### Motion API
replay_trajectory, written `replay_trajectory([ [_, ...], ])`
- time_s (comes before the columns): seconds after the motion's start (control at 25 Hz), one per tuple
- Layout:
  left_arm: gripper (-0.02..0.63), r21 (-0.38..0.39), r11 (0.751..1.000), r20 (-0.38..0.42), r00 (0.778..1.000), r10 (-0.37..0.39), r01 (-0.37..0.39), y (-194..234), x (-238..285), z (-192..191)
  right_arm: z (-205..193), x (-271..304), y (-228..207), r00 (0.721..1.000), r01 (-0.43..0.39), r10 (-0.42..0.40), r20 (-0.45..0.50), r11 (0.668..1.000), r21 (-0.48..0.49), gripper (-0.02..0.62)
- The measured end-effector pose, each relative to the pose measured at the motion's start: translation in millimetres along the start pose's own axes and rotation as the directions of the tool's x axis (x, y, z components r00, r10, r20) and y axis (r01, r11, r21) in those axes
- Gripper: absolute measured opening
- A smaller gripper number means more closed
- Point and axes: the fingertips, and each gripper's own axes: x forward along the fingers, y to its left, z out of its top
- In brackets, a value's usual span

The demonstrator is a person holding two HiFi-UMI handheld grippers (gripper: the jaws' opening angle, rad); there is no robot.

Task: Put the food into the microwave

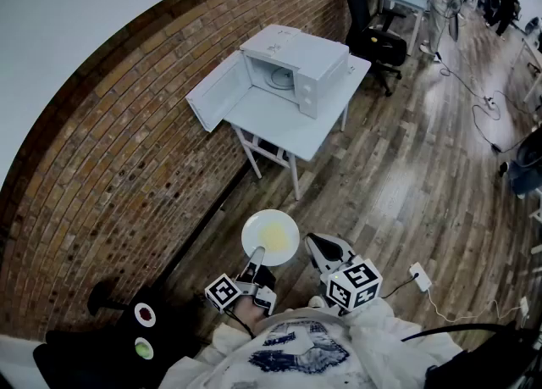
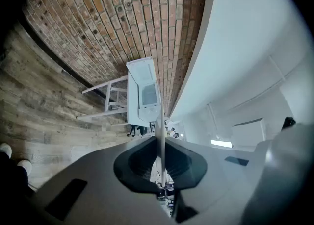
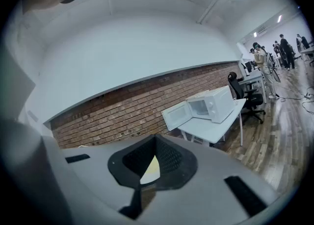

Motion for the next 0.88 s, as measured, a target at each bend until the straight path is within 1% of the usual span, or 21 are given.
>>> replay_trajectory([
  [0.2,0.023,0.014,0.999,-0.007,0.999,0.040,-0.040,10,-1,-6,-2,-6,-1,1.000,-0.004,0.004,-0.004,1.000,0.004,0.014],
  [0.36,0.023,0.004,0.999,-0.006,0.999,0.033,-0.033,9,6,-14,-3,-11,-9,1.000,-0.011,0.011,-0.005,1.000,0.006,0.014],
  [0.44,0.023,0.010,0.999,-0.005,0.999,0.035,-0.035,11,8,-19,-3,-14,-12,1.000,-0.028,0.028,-0.003,0.999,0.021,0.014],
  [0.56,0.023,0.007,1.000,0.008,1.000,0.016,-0.016,3,13,-29,-4,-18,-17,0.999,-0.049,0.049,-0.002,0.998,0.039,0.014],
  [0.72,0.023,0.019,0.998,0.024,0.998,0.065,-0.066,15,8,-32,-7,-21,-21,0.998,-0.064,0.064,-0.010,0.997,0.045,0.014],
  [0.84,0.023,0.020,0.999,0.030,0.999,0.032,-0.033,3,10,-31,-5,-20,-23,0.998,-0.068,0.068,-0.005,0.996,0.053,0.014],
  [0.88,0.023,0.024,0.999,0.035,0.998,0.044,-0.045,6,9,-28,-4,-18,-24,0.998,-0.070,0.070,-0.004,0.996,0.055,0.014],
])
